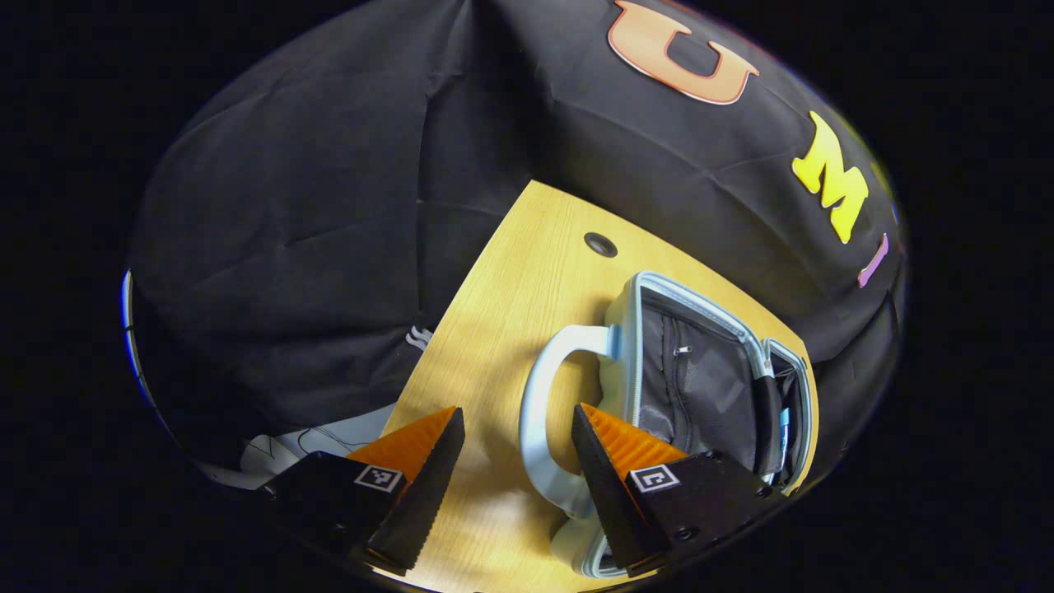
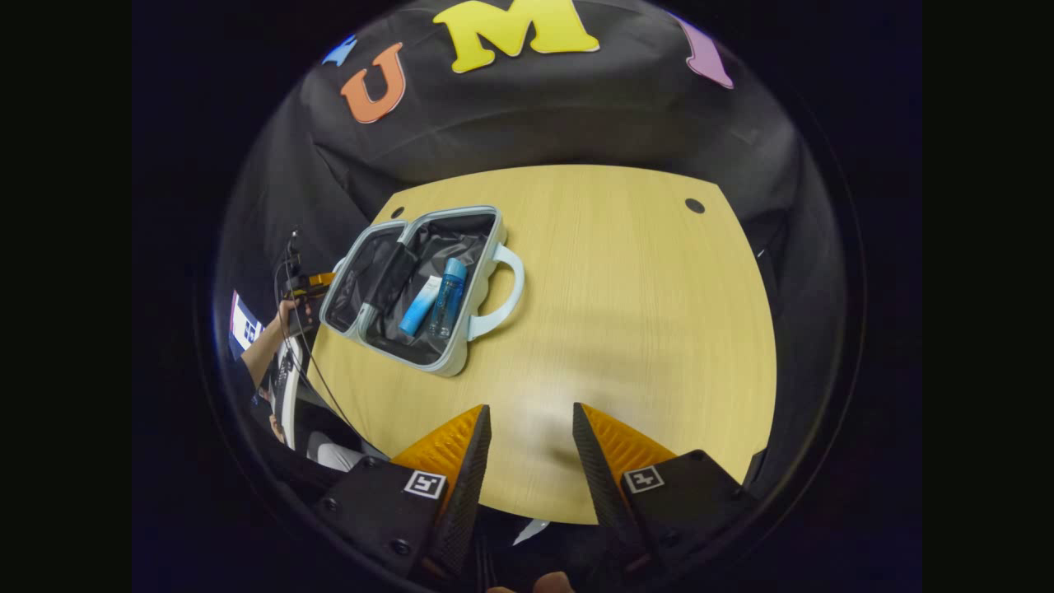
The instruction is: First open the suitcase, pack the skin care products into it, and then close the suitcase.
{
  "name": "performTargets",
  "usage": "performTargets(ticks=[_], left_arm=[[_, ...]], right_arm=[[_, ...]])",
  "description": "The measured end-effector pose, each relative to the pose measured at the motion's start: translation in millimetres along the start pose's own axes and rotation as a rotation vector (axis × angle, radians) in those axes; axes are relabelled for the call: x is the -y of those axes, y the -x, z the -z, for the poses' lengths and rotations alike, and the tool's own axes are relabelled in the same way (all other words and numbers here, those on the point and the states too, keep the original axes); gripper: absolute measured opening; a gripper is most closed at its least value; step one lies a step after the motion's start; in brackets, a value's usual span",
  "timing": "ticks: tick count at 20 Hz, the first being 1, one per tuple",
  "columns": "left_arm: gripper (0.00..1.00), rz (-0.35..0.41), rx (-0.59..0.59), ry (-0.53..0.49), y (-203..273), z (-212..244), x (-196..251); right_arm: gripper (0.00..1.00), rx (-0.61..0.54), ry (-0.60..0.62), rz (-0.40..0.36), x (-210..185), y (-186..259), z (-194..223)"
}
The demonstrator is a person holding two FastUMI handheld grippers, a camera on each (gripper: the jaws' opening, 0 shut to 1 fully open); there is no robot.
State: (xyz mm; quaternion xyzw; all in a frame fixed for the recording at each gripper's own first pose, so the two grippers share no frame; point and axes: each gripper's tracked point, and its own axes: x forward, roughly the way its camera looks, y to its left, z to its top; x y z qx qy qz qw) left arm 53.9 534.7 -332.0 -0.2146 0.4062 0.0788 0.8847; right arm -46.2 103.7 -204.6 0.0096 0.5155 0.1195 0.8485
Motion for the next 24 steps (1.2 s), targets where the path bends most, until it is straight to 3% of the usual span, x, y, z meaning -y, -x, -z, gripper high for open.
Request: performTargets(ticks=[1,2,3,6,13,16,24], left_arm=[[0.83,-0.006,-0.005,0.0,-3.5,0.3,1.0],[0.89,-0.013,-0.012,0.001,-7.9,0.2,1.6],[0.6,-0.018,-0.008,0.003,-5.7,-2.5,3.8],[0.22,-0.052,0.012,0.003,-11.7,-7.5,6.5],[0.04,-0.043,0.102,-0.059,37.6,-39.7,40.2],[0.04,-0.05,0.163,-0.092,80.8,-61.6,69.4],[0.04,-0.028,0.337,-0.166,179.1,-86.6,216.4]], right_arm=[[0.6,-0.002,0.007,0.002,0.1,0.0,2.3],[0.61,-0.003,0.016,0.005,0.6,0.7,4.7],[0.61,-0.004,0.021,0.004,1.0,1.7,6.8],[0.6,-0.006,0.012,0.004,4.9,3.4,9.1],[0.61,0.04,-0.053,-0.02,22.3,12.6,8.9],[0.61,0.065,-0.049,-0.041,28.7,16.3,7.4],[0.61,0.136,-0.12,-0.126,49.2,22.2,-1.4]])
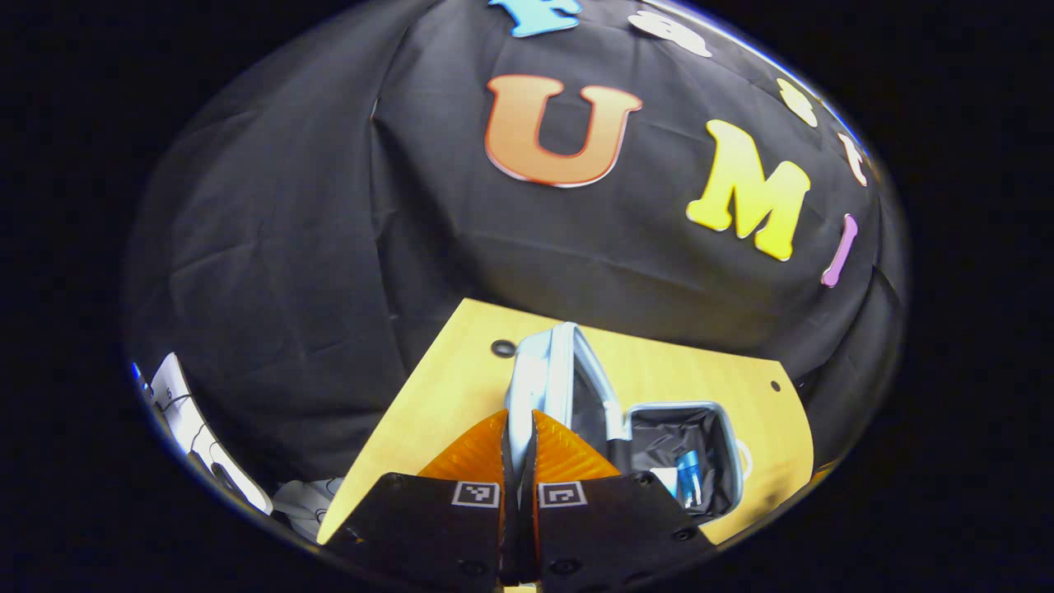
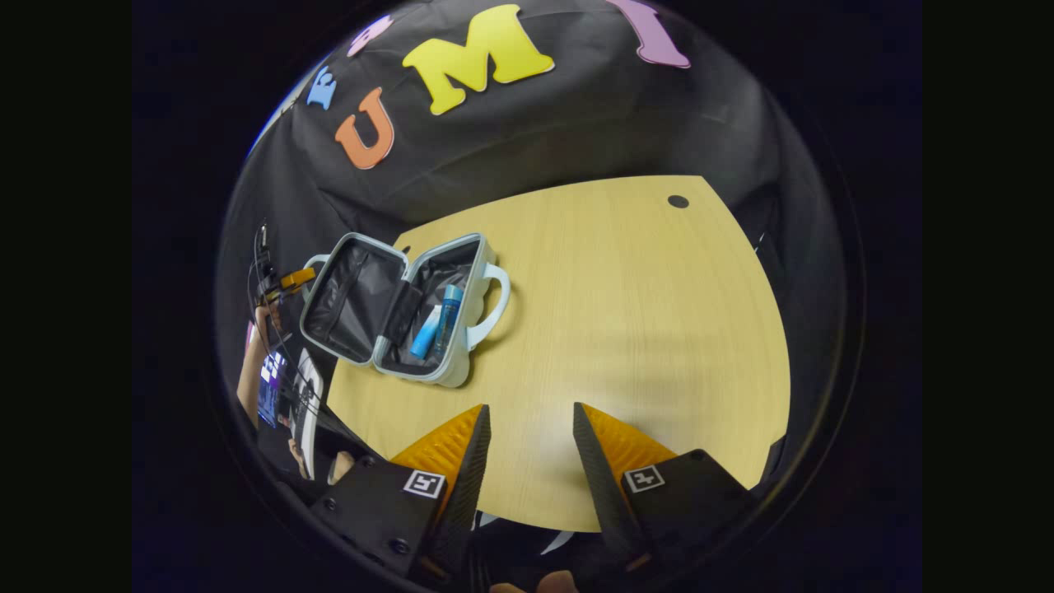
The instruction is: First open the suitcase, pack the skin care products into it, and then close the suitcase.
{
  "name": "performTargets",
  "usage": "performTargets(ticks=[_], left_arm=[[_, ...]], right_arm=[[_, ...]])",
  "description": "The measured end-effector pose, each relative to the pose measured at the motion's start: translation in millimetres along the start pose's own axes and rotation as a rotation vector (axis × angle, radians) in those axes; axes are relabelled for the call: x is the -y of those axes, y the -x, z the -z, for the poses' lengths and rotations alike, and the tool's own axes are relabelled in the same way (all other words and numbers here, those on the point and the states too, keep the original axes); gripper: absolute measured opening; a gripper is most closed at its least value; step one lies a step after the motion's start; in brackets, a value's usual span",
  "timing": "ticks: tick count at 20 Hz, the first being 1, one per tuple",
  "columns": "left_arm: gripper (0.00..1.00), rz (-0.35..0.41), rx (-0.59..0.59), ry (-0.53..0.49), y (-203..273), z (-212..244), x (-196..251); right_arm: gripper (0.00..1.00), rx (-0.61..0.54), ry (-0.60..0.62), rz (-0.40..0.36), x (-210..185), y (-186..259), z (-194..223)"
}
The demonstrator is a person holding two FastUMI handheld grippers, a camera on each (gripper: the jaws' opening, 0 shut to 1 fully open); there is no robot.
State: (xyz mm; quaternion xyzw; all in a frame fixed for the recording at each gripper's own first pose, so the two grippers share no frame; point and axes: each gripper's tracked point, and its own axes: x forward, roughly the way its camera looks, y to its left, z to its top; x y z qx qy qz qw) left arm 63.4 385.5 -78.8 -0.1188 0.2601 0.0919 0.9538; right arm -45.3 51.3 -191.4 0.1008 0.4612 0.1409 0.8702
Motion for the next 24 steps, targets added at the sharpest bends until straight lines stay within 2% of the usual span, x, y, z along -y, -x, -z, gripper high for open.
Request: performTargets(ticks=[5,9,15,19,24], left_arm=[[0.03,0.059,0.071,-0.022,26.2,-10.2,110.6],[0.03,0.095,0.07,-0.036,29.1,1.1,181.6],[0.03,0.164,0.051,-0.019,8.0,53.1,289.4],[0.03,0.174,0.035,-0.016,-18.0,94.9,334.2],[0.03,0.183,-0.011,-0.061,-55.9,151.4,365.4]], right_arm=[[0.61,0.045,-0.028,-0.018,25.6,10.8,-11.9],[0.61,0.059,-0.038,-0.01,51.8,19.6,-11.8],[0.62,0.079,-0.048,0.021,80.0,40.7,-3.9],[0.62,0.082,-0.033,0.064,102.5,48.1,5.6],[0.62,0.073,-0.032,0.114,124.9,58.4,20.2]])
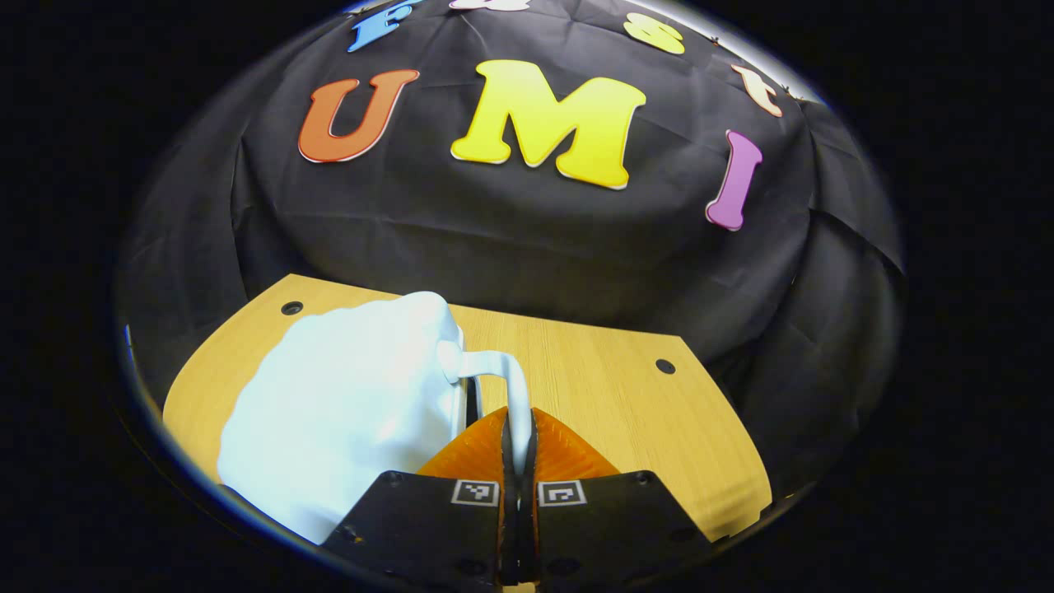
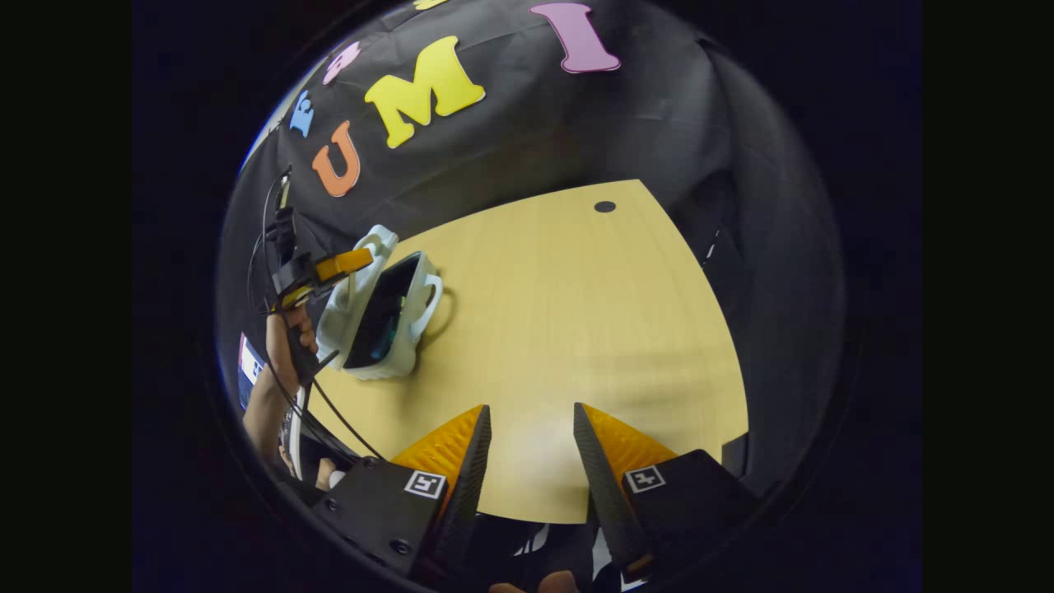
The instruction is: First open the suitcase, pack the skin care products into it, and then close the suitcase.
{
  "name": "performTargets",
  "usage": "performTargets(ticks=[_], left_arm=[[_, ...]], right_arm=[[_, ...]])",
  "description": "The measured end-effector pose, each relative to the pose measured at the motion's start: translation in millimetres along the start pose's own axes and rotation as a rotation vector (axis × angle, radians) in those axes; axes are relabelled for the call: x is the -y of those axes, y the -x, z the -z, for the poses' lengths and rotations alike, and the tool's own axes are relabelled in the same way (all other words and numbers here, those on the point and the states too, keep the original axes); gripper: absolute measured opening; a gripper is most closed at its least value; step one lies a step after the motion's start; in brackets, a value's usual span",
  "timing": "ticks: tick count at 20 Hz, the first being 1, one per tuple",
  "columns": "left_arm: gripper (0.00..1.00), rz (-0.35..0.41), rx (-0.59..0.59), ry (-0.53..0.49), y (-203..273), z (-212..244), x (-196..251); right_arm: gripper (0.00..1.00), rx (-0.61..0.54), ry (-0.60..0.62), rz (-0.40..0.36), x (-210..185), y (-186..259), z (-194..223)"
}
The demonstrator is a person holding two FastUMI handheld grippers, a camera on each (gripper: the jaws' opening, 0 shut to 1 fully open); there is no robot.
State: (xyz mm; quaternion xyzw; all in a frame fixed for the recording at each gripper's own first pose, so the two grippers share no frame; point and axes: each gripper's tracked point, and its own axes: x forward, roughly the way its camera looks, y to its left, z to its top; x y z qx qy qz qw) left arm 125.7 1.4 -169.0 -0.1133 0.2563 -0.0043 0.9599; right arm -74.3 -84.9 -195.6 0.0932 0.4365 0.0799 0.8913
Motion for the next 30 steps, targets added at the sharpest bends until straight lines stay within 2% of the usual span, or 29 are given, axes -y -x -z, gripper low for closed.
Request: performTargets(ticks=[3,6,10,12,13,15,16,18,19,23,25,26,27,30], left_arm=[[0.03,-0.006,-0.032,0.007,-18.0,29.5,7.1],[0.04,-0.021,-0.031,-0.031,-31.3,46.8,9.3],[0.04,-0.05,0.008,-0.095,-39.5,56.4,8.8],[0.06,-0.031,0.011,-0.105,-40.4,63.6,16.7],[0.17,-0.007,0.017,-0.102,-41.6,62.9,21.5],[0.28,0.037,0.055,-0.093,-34.5,56.1,30.1],[0.35,0.027,0.08,-0.117,-28.0,50.9,32.0],[0.64,0.033,0.1,-0.157,-18.4,48.6,34.1],[0.87,0.04,0.104,-0.156,-15.5,49.2,34.1],[0.87,0.028,0.118,-0.121,10.2,44.0,18.2],[0.88,0.012,0.19,-0.124,39.0,15.7,13.7],[0.92,0.008,0.23,-0.127,52.9,-3.0,11.6],[1.0,0.01,0.268,-0.132,68.4,-18.4,13.1],[0.99,0.015,0.38,-0.175,117.4,-70.4,17.8]], right_arm=[[0.62,-0.006,0.003,0.026,11.1,2.8,2.8],[0.62,0.006,0.021,0.043,14.7,4.1,0.3],[0.61,0.013,0.064,0.042,3.6,-0.6,0.7],[0.61,0.02,0.085,0.035,-5.1,-2.2,0.7],[0.61,0.028,0.096,0.032,-10.2,-2.9,-1.4],[0.61,0.05,0.11,0.024,-21.0,-4.9,-5.4],[0.61,0.064,0.11,0.02,-27.4,-6.9,-9.6],[0.61,0.097,0.114,0.011,-39.2,-8.8,-16.1],[0.61,0.11,0.116,0.005,-46.6,-9.7,-19.2],[0.61,0.173,0.142,-0.014,-75.8,-10.5,-31.8],[0.61,0.243,0.175,-0.008,-91.3,-7.2,-47.3],[0.61,0.297,0.193,-0.001,-100.6,-2.8,-60.3],[0.62,0.367,0.212,0.012,-110.1,5.3,-75.7],[0.62,0.603,0.232,0.056,-139.8,38.1,-132.1]])
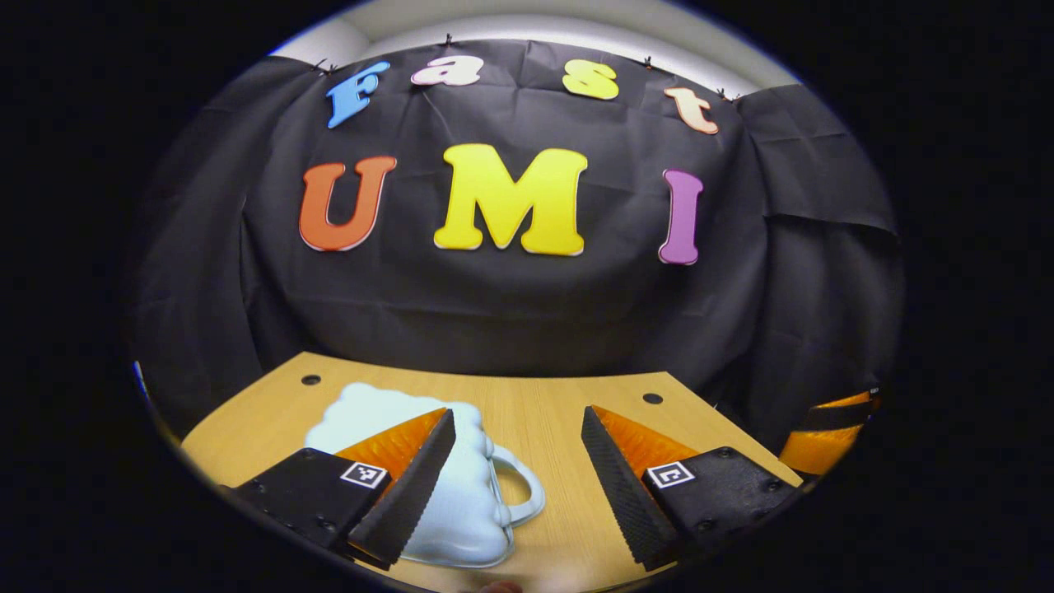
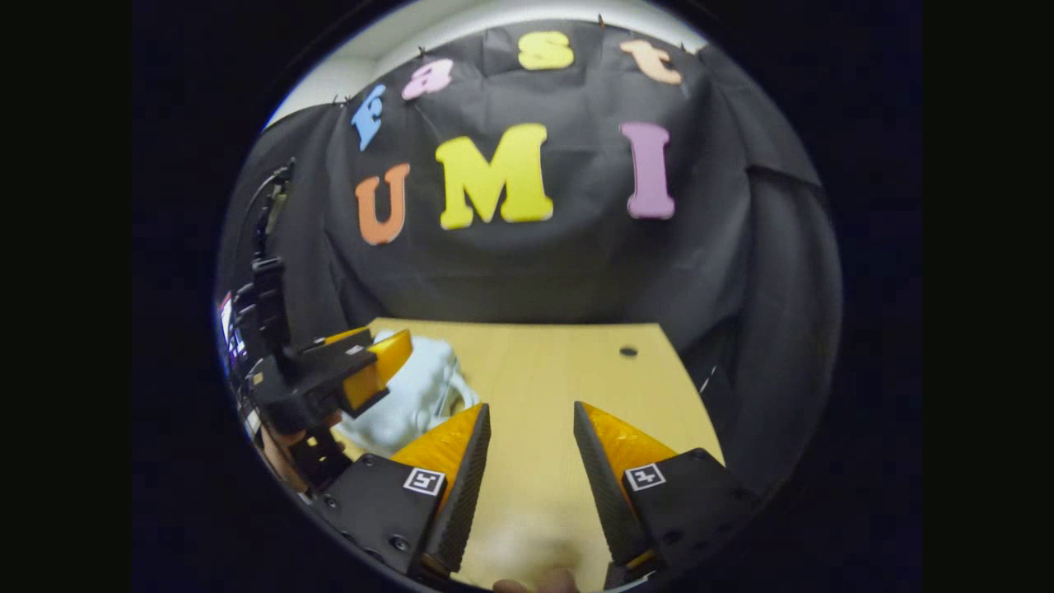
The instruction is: First open the suitcase, pack the skin care products into it, and then close the suitcase.
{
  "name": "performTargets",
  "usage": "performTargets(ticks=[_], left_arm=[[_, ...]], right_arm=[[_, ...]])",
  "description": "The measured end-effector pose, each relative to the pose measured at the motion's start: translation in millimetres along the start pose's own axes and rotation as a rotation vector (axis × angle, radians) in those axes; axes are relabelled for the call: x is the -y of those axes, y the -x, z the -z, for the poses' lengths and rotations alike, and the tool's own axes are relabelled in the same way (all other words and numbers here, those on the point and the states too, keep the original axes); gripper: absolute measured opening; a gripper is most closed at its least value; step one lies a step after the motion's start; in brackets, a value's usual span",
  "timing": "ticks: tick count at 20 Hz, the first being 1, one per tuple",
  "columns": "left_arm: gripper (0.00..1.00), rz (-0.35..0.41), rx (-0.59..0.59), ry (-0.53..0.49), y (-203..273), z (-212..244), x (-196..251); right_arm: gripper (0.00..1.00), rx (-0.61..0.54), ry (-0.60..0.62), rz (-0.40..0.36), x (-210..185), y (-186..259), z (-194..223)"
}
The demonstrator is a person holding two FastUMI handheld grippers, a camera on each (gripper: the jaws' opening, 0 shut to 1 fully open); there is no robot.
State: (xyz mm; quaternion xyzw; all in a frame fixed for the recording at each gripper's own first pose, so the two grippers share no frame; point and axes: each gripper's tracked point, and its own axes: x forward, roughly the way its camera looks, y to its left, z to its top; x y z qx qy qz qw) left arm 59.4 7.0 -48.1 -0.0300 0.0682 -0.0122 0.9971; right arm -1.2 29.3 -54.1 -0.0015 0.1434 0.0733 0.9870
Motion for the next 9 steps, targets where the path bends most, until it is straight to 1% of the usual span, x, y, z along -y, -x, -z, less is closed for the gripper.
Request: performTargets(ticks=[2,4,6,9], left_arm=[[0.98,-0.008,0.065,-0.021,14.4,-35.4,-6.3],[0.98,-0.014,0.115,-0.024,27.2,-64.1,-10.5],[0.98,-0.025,0.145,-0.028,38.6,-80.3,-15.8],[0.98,-0.04,0.158,-0.031,55.1,-89.0,-23.5]], right_arm=[[0.63,0.117,0.015,0.032,-12.0,0.1,-33.6],[0.64,0.196,0.03,0.045,-23.4,3.4,-56.4],[0.65,0.254,0.046,0.052,-35.0,5.8,-77.1],[0.68,0.325,0.073,0.103,-37.9,13.1,-95.5]])
